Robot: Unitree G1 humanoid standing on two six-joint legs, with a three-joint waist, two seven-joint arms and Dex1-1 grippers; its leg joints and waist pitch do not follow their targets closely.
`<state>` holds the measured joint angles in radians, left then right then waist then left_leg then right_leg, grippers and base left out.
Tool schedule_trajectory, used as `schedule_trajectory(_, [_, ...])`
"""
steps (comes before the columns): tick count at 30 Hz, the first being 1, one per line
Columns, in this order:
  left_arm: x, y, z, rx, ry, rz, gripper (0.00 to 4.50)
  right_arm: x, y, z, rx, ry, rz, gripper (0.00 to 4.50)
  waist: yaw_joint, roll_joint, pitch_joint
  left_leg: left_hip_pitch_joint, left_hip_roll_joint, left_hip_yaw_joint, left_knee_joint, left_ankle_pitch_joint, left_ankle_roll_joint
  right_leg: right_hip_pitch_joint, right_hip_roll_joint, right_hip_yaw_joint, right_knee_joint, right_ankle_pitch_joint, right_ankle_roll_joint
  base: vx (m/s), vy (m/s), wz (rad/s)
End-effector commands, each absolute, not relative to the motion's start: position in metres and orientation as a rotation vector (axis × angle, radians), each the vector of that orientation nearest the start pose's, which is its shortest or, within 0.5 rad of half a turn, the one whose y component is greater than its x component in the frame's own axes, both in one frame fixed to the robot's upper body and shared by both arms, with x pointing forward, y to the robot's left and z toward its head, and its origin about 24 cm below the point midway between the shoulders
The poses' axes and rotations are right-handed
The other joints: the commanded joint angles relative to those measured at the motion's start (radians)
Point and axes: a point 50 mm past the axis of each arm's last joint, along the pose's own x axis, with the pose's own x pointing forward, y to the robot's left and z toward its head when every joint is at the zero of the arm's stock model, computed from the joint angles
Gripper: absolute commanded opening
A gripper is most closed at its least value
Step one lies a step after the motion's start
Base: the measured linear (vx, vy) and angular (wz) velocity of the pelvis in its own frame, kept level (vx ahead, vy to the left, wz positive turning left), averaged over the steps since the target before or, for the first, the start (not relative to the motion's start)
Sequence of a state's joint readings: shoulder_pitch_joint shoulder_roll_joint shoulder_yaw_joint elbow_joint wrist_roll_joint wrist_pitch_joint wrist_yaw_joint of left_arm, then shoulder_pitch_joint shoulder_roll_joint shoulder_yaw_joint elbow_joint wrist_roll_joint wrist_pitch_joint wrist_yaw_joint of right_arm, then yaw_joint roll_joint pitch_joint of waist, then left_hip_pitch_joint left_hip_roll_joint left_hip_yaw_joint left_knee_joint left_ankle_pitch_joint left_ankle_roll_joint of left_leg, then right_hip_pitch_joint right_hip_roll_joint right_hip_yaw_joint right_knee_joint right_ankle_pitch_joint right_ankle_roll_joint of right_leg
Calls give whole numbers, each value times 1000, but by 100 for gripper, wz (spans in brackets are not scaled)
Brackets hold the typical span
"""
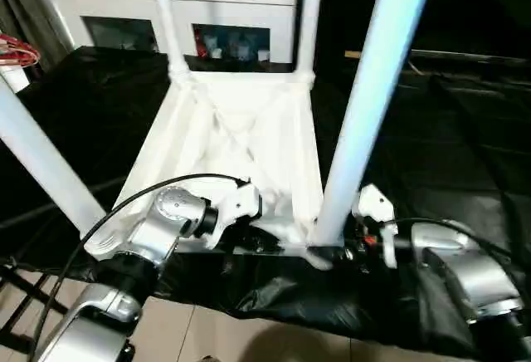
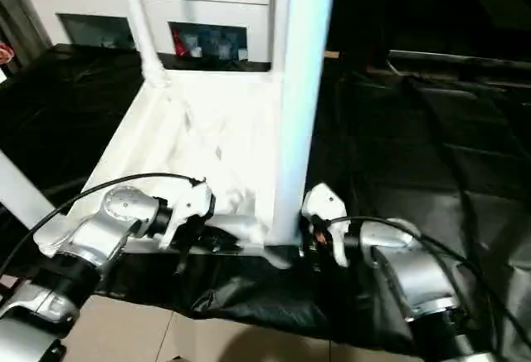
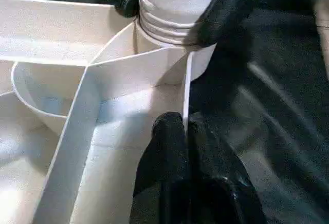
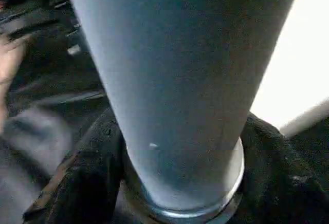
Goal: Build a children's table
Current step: Rotate leg to tighten
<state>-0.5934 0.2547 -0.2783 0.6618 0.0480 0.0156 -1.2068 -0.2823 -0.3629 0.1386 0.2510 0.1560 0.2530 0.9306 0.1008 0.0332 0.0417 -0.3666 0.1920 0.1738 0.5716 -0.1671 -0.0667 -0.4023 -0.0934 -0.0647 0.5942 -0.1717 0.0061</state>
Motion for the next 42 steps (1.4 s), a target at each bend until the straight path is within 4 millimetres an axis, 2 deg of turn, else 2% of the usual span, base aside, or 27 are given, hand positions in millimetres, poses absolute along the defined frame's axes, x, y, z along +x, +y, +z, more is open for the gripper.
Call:
schedule_trajectory(1, [325,70,58,337,264,-1324,0,294,-129,30,-115,332,881,270,-5,-17,-52,6,28,-10,-73,-326,9,44,-51,33,-91,-416,-157,0,0,0])
schedule_trajectory(2, [325,69,58,337,264,-1315,0,296,-128,30,-111,331,855,270,-9,-16,-52,6,28,-10,-72,-324,3,41,-53,33,-89,-421,-157,0,0,0])
schedule_trajectory(3, [329,61,58,333,261,-1270,0,305,-125,27,-88,329,742,270,-20,-15,-51,5,24,-12,-72,-335,-7,40,-53,31,-92,-448,-150,0,0,0])
schedule_trajectory(5, [332,50,59,326,255,-1215,0,314,-119,24,-83,328,620,270,-32,-15,-53,-1,22,-16,-74,-322,-12,45,-52,27,-94,-455,-130,0,0,0])
schedule_trajectory(6, [332,50,59,325,255,-1210,0,315,-119,24,-81,329,610,270,-36,-15,-52,2,22,-14,-73,-328,-9,41,-50,29,-96,-452,-133,0,0,0])
schedule_trajectory(7, [333,47,59,321,253,-1196,0,317,-117,23,-73,332,575,270,-37,-16,-55,7,21,-11,-68,-319,-1,39,-51,32,-98,-424,-143,0,0,0])
schedule_trajectory(8, [334,43,60,319,248,-1186,0,319,-113,23,-51,330,536,270,-36,-19,-57,5,21,-9,-66,-304,6,41,-50,33,-94,-394,-151,0,0,0])
schedule_trajectory(10, [334,38,60,310,243,-1180,0,321,-108,23,-40,322,497,270,-39,-16,-59,-3,21,-8,-67,-259,22,46,-46,33,-83,-307,-176,0,0,0])
schedule_trajectory(13, [333,33,61,307,233,-1191,0,323,-100,24,-66,298,473,270,-35,-13,-65,-1,20,-5,-60,-206,40,50,-47,35,-74,-207,-204,0,0,0])
schedule_trajectory(15, [330,34,58,324,238,-1226,0,322,-97,25,-30,279,525,270,-36,-5,-64,-2,21,-3,-59,-200,52,51,-45,34,-73,-165,-219,0,0,0])
schedule_trajectory(16, [330,35,57,326,239,-1231,0,321,-98,25,-25,277,533,270,-36,-5,-64,-3,20,-4,-59,-206,55,53,-46,33,-72,-165,-222,0,0,0])
schedule_trajectory(17, [329,36,57,329,240,-1237,0,321,-99,25,-21,274,543,326,-35,-5,-63,-1,21,-4,-60,-223,58,54,-46,32,-74,-191,-224,0,0,0])
schedule_trajectory(18, [329,38,56,332,241,-1244,0,320,-101,25,-21,273,559,326,-35,-2,-62,0,22,-4,-61,-230,59,54,-46,32,-75,-200,-223,0,0,0])
schedule_trajectory(19, [329,39,56,333,242,-1247,0,320,-102,25,-23,273,565,342,-36,-4,-61,0,22,-4,-62,-241,57,54,-45,32,-77,-213,-220,0,0,0])
schedule_trajectory(21, [327,45,57,336,236,-1283,0,317,-110,27,-48,270,605,345,-36,-4,-61,1,23,-5,-63,-249,55,53,-45,32,-78,-225,-219,0,0,0])
schedule_trajectory(23, [324,50,58,336,231,-1326,0,314,-116,29,-91,264,658,380,-32,-7,-61,0,25,-5,-63,-242,59,55,-46,34,-76,-213,-220,0,0,0])
schedule_trajectory(24, [321,54,58,327,230,-1367,0,310,-121,31,-137,251,709,380,-28,-8,-61,4,27,-3,-61,-240,65,53,-46,34,-76,-202,-225,0,0,0])
schedule_trajectory(27, [318,58,58,317,229,-1406,0,307,-126,32,-170,241,753,380,-18,-8,-60,3,28,-2,-61,-243,67,52,-47,35,-74,-207,-227,0,0,0])
schedule_trajectory(28, [315,64,56,331,237,-1442,0,301,-132,32,-194,241,816,380,-17,-14,-59,3,28,-1,-62,-254,66,52,-47,35,-77,-234,-220,0,0,0])
schedule_trajectory(29, [315,65,55,334,238,-1446,0,300,-133,32,-197,242,827,380,-14,-12,-58,4,29,-2,-63,-256,66,52,-48,36,-77,-246,-215,0,0,0])
schedule_trajectory(31, [314,75,53,358,259,-1473,0,289,-140,34,-199,258,952,380,-11,-19,-57,4,30,-1,-63,-263,69,50,-48,37,-79,-275,-203,0,0,0])
schedule_trajectory(32, [314,75,53,358,259,-1473,0,289,-140,34,-199,258,952,380,-7,-17,-57,5,30,-2,-63,-262,71,50,-47,37,-78,-277,-200,0,0,0])
schedule_trajectory(33, [313,78,55,357,260,-1483,0,282,-142,36,-191,270,1025,380,-6,-17,-56,6,33,-1,-64,-264,75,48,-47,38,-78,-279,-202,0,0,0])
schedule_trajectory(34, [312,83,56,355,263,-1502,0,274,-145,36,-193,296,1115,380,-2,-23,-56,4,35,-1,-64,-259,81,51,-47,37,-76,-270,-204,0,0,0])
schedule_trajectory(37, [311,87,56,360,270,-1526,0,267,-148,36,-200,328,1193,380,4,-20,-56,3,36,-1,-63,-252,84,48,-51,38,-75,-274,-205,0,0,0])
schedule_trajectory(40, [309,89,57,355,274,-1552,0,265,-151,37,-193,348,1242,347,8,-20,-55,2,36,-2,-64,-252,74,47,-52,38,-77,-292,-203,0,0,0])
schedule_trajectory(42, [307,90,58,350,277,-1574,0,264,-153,39,-190,353,1259,344,9,-19,-57,1,36,-2,-64,-244,73,48,-51,38,-74,-279,-205,0,0,0])
